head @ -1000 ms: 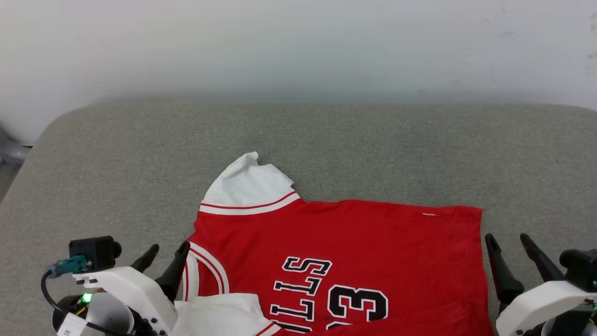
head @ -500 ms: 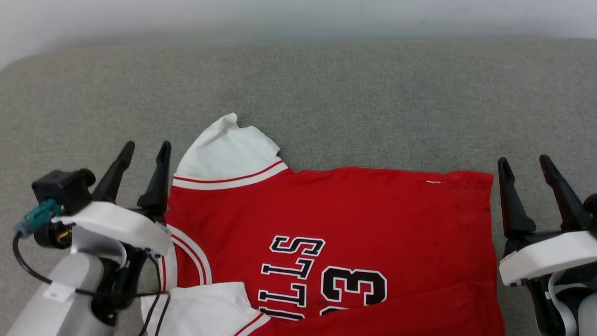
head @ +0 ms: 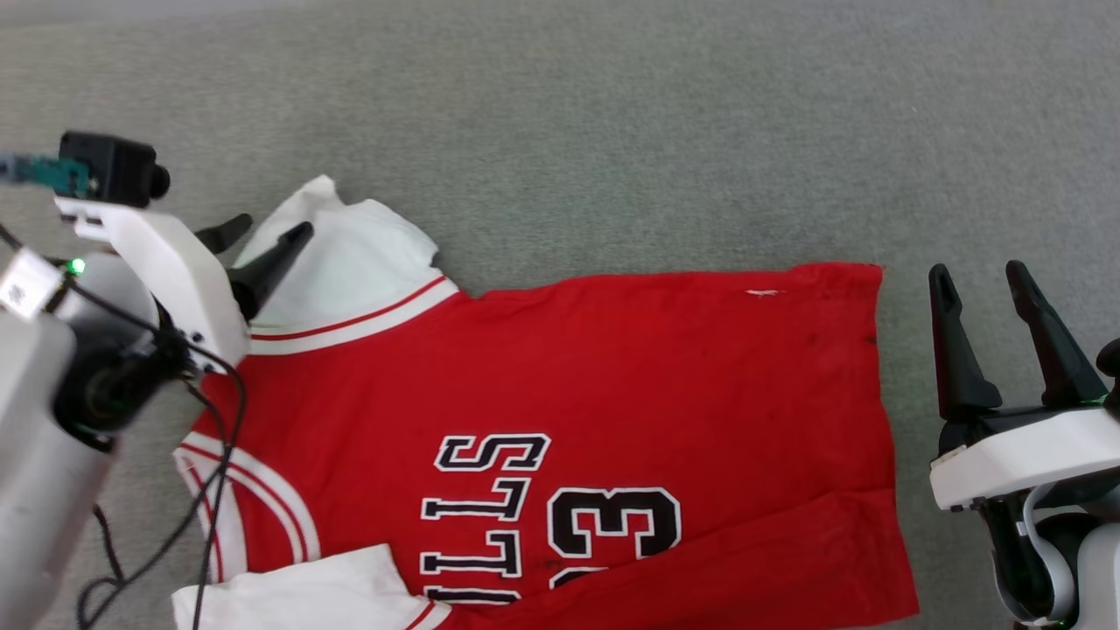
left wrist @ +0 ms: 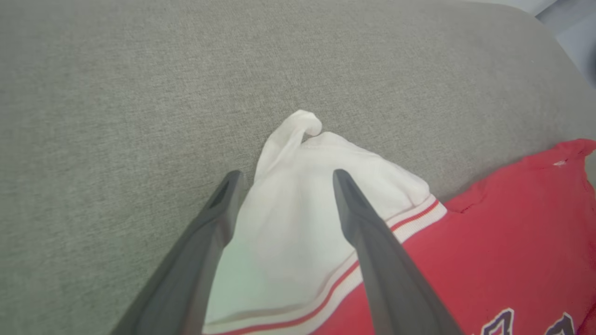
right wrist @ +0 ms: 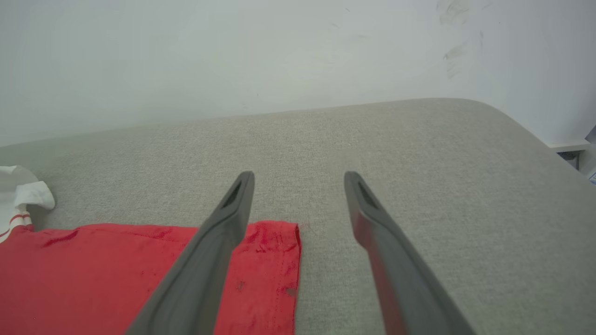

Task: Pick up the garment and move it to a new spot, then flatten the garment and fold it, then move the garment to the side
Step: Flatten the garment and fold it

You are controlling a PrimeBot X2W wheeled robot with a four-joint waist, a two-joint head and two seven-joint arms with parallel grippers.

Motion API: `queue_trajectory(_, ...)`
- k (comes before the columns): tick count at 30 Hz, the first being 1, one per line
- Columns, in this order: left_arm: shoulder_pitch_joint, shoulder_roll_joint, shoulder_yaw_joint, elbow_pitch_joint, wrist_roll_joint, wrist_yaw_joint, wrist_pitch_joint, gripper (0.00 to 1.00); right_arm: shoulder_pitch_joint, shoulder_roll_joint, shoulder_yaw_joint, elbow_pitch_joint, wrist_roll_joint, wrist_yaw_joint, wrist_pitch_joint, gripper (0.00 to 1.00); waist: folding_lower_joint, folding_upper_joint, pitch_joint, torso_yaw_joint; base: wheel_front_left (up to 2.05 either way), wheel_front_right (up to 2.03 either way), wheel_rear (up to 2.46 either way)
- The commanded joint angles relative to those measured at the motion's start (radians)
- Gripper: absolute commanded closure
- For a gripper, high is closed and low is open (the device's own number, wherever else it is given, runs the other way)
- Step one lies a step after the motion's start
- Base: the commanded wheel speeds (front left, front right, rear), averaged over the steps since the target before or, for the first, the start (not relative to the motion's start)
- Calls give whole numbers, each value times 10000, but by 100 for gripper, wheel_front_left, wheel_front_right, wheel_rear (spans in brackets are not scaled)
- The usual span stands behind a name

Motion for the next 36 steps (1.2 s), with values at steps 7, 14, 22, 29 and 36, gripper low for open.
queue_trajectory(7, -1103, 668, -340, 562, -727, -137, 2446, 0, -225, 24, 148, 542, 452, -8, -501, 0, -2, 0, 707, -739, 0, 0, 0)
queue_trajectory(14, -1198, 560, -882, 1408, -1243, 61, 4326, 38, -304, 24, 291, 987, 748, -8, -706, 0, -2, 0, 920, -1047, 0, 0, 0)
queue_trajectory(22, -1076, 103, -945, 1827, -1295, 97, 4070, 100, -386, 25, 279, 1296, 981, -8, -285, 0, -2, 0, 788, -956, 0, 0, 0)
queue_trajectory(29, -1195, -19, -560, 1749, -983, -21, 2518, 100, -971, 22, 150, 2101, 978, -8, 902, 0, -2, 0, 396, -511, 0, 0, 0)
queue_trajectory(36, -1043, -309, -658, 1115, -628, -123, 1403, 100, -2093, -506, 327, 3118, 767, -8, 3117, 0, -2, 0, 39, 319, 0, 0, 0)
